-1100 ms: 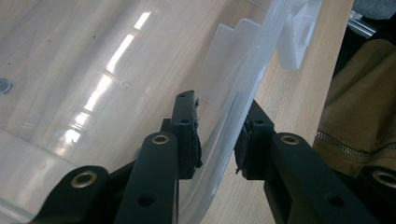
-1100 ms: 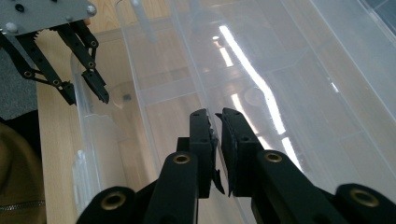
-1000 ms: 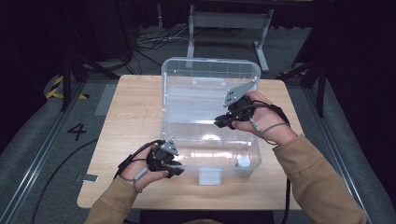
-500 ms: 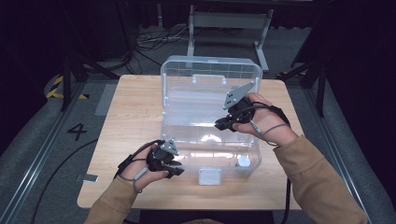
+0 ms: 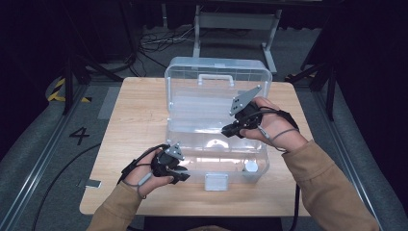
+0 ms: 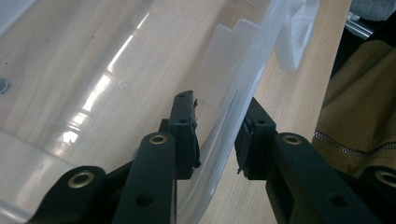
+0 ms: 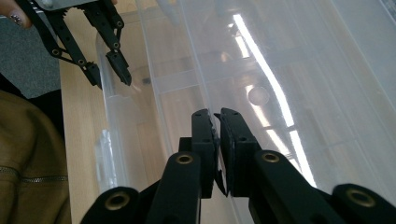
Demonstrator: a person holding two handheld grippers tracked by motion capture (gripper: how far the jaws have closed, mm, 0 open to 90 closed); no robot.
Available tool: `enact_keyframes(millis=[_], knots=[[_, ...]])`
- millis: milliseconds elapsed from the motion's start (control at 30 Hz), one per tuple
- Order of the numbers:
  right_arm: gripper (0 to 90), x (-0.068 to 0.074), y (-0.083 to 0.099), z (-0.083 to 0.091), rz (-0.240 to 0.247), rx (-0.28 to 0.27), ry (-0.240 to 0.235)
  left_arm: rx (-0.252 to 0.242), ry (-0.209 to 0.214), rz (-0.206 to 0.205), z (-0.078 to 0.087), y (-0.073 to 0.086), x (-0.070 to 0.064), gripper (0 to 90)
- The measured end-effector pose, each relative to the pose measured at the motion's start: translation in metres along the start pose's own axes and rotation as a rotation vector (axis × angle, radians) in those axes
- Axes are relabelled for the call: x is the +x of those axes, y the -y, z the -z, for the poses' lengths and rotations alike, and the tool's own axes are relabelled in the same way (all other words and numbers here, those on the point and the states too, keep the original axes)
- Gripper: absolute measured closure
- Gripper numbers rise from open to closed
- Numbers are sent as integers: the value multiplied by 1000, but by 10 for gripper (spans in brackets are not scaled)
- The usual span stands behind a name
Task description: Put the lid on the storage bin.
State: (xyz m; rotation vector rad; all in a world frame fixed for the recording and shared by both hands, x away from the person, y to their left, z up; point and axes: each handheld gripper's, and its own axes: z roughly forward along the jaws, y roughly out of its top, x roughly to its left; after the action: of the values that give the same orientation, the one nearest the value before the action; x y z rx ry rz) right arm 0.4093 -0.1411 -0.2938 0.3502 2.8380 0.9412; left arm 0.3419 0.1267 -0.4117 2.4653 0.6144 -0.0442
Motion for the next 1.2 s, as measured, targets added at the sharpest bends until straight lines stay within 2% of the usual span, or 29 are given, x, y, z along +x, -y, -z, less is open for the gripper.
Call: enact_keyframes(millis=[833, 1067, 1100, 1200], knots=[[854, 9, 3, -3, 4, 29, -43, 1, 0, -3, 0, 0, 0, 703], [855, 10, 4, -4, 5, 29, -49, -1, 10, -4, 0, 0, -1, 670], [855, 10, 4, -4, 6, 30, -51, -1, 17, -1, 0, 0, -1, 632], [854, 10, 4, -4, 8, 29, -53, -2, 19, -4, 0, -1, -1, 599]])
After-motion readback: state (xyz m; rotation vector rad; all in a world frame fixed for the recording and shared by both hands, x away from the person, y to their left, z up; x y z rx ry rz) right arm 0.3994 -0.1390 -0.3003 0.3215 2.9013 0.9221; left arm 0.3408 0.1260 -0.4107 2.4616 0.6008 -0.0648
